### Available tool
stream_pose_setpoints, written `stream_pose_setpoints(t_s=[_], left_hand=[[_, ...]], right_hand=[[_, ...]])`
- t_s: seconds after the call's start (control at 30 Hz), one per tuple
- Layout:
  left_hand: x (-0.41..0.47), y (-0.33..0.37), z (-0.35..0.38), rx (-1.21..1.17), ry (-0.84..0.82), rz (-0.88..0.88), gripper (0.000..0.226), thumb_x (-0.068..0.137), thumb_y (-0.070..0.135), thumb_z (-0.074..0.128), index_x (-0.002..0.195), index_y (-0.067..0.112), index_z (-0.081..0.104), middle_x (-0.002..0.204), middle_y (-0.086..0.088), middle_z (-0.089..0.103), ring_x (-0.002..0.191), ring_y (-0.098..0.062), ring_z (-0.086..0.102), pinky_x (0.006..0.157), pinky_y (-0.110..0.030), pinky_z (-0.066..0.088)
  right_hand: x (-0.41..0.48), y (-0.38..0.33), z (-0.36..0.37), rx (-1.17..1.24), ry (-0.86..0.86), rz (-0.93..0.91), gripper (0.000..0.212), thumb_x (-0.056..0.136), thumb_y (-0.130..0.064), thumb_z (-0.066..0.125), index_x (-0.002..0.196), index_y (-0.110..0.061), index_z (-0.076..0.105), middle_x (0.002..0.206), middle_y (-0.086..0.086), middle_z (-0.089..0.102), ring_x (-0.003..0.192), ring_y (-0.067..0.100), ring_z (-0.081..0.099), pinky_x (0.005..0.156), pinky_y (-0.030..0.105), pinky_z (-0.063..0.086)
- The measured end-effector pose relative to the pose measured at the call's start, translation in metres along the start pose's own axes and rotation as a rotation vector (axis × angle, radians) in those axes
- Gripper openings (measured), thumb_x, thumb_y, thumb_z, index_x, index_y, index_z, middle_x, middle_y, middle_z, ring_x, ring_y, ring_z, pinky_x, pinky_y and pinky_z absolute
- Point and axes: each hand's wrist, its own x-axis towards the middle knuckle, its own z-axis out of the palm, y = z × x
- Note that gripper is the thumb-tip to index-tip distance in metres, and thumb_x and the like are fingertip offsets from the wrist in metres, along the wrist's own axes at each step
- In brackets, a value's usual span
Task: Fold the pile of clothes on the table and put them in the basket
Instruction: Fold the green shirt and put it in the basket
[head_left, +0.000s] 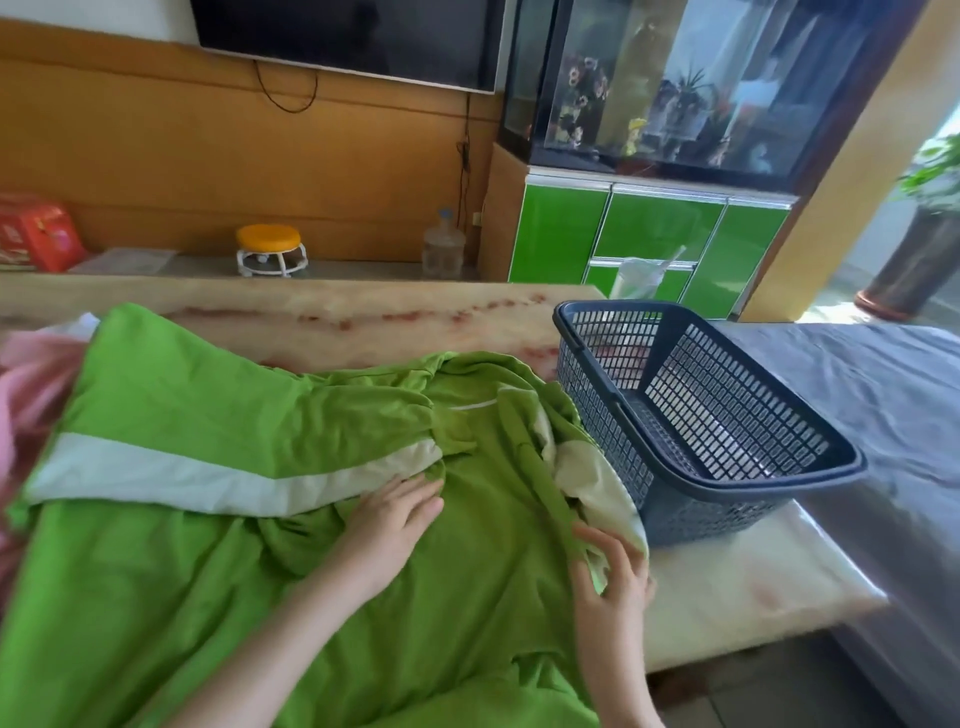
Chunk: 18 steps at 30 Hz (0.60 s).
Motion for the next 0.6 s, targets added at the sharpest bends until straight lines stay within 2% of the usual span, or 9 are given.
stream_pose_setpoints(t_s=[0.1,0.2,0.27,0.33,0.4,0.47,0.53,0.6], left_hand=[[-0.001,0.02,0.008,0.0,-0.036,0.027,0.039,0.099,0.04,0.037,0.136,0.031,0.045,0.148,0.009,0.036,0.142,-0.011,0.021,0.116,-0.031,0.013],[-0.004,0.031,0.013,-0.059,-0.059,0.025,0.036,0.099,0.037,0.04,0.133,0.029,0.05,0.144,0.007,0.042,0.136,-0.01,0.032,0.112,-0.027,0.023],[-0.007,0.037,0.015,-0.129,-0.079,0.017,0.034,0.098,0.035,0.042,0.129,0.028,0.054,0.139,0.008,0.048,0.13,-0.008,0.041,0.107,-0.023,0.03],[-0.009,0.043,0.016,-0.165,-0.089,0.01,0.032,0.098,0.035,0.043,0.126,0.027,0.056,0.134,0.009,0.052,0.126,-0.007,0.045,0.102,-0.019,0.032],[-0.011,0.048,0.016,-0.189,-0.094,-0.006,0.033,0.098,0.037,0.042,0.127,0.029,0.056,0.134,0.009,0.052,0.124,-0.007,0.046,0.1,-0.02,0.033],[-0.012,0.054,0.014,-0.223,-0.088,-0.007,0.035,0.099,0.038,0.04,0.129,0.029,0.054,0.135,0.008,0.051,0.125,-0.007,0.045,0.101,-0.022,0.034],[-0.01,0.061,0.01,-0.336,-0.081,-0.019,0.037,0.099,0.039,0.038,0.132,0.029,0.05,0.137,0.008,0.05,0.126,-0.007,0.045,0.104,-0.023,0.033],[-0.009,0.072,0.006,-0.612,-0.079,-0.087,0.04,0.098,0.042,0.037,0.133,0.027,0.048,0.132,0.007,0.054,0.12,-0.01,0.052,0.103,-0.03,0.039]], right_hand=[[0.007,0.014,-0.01,0.024,0.149,0.103,0.025,0.085,-0.008,0.062,0.1,-0.025,0.053,0.109,0.0,0.039,0.109,0.025,0.039,0.098,0.041,0.036],[0.02,0.024,-0.019,0.008,0.219,0.203,0.039,0.081,-0.015,0.07,0.113,-0.009,0.049,0.112,0.006,0.038,0.112,0.033,0.041,0.101,0.047,0.035],[0.027,0.029,-0.024,0.01,0.23,0.275,0.045,0.081,-0.018,0.071,0.117,-0.001,0.049,0.115,0.014,0.047,0.116,0.033,0.04,0.102,0.044,0.032],[0.031,0.029,-0.026,0.037,0.212,0.293,0.033,0.085,-0.021,0.067,0.112,-0.005,0.057,0.105,0.01,0.058,0.115,0.029,0.041,0.093,0.037,0.035],[0.031,0.023,-0.026,0.079,0.187,0.251,0.014,0.088,-0.025,0.062,0.097,-0.013,0.064,0.091,0.002,0.062,0.109,0.028,0.048,0.084,0.035,0.038],[0.027,0.006,-0.023,0.17,0.194,0.157,0.006,0.089,-0.023,0.062,0.09,-0.018,0.065,0.087,0.0,0.066,0.099,0.026,0.058,0.081,0.035,0.045],[0.021,-0.022,-0.016,0.277,0.173,0.004,0.006,0.091,-0.018,0.061,0.092,-0.019,0.066,0.092,-0.002,0.068,0.095,0.02,0.062,0.084,0.032,0.049],[0.02,-0.053,-0.004,0.325,0.124,-0.144,0.012,0.091,-0.014,0.06,0.098,-0.02,0.068,0.105,-0.008,0.068,0.103,0.011,0.06,0.089,0.029,0.047]])
